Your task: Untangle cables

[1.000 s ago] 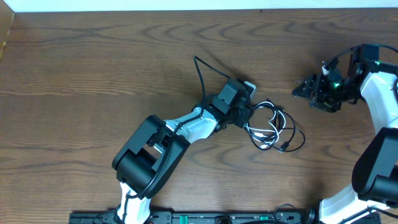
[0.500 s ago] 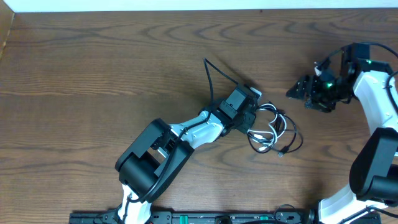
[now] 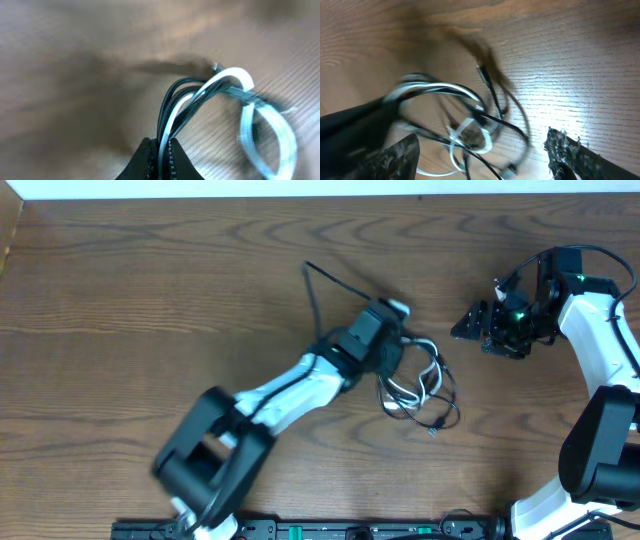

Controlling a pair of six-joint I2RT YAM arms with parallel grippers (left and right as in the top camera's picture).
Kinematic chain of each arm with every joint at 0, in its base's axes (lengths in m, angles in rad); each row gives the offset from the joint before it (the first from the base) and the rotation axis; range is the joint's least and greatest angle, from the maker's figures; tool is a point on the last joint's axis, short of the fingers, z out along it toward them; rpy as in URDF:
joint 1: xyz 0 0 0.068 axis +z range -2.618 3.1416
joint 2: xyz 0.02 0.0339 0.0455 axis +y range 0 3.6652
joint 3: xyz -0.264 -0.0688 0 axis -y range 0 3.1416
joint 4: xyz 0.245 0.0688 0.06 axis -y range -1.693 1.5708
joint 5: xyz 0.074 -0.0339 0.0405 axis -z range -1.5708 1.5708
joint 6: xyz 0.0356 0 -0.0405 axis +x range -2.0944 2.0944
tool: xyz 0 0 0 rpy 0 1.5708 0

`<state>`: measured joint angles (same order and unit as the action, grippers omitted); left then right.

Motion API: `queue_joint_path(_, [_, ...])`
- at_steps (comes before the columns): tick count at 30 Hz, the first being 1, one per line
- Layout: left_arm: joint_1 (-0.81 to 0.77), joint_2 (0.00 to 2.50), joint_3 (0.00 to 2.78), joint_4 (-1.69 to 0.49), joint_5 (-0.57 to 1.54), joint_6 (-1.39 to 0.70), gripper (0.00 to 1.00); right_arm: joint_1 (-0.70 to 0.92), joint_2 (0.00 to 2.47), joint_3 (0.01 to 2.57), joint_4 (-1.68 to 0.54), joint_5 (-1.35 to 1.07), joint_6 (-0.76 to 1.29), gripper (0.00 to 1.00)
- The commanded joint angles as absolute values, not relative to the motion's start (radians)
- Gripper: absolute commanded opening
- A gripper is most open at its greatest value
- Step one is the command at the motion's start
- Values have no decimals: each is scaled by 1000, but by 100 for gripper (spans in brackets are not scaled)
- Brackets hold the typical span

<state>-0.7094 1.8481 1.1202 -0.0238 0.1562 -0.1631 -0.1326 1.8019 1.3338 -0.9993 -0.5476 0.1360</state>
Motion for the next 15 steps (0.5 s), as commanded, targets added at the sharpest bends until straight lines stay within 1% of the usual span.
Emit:
queue_joint_path(1, [-653,1717,1119,-22,302,-277,7,-129,1786,1341,-991,-549,160,77])
queue_joint_path(6, [-605,1647,1119,-23,440,-291,8,-129,1786,1341,-987,-553,172,75])
queue_joint_path(9, [-592,1613,1119,-43,442,-339,7,-129,1782,1341,-979,-570,172,70])
queue_joint_path(15, [-549,1547,1119,-63,445,-407,8,-140,1695,1341,-935,-714,171,70])
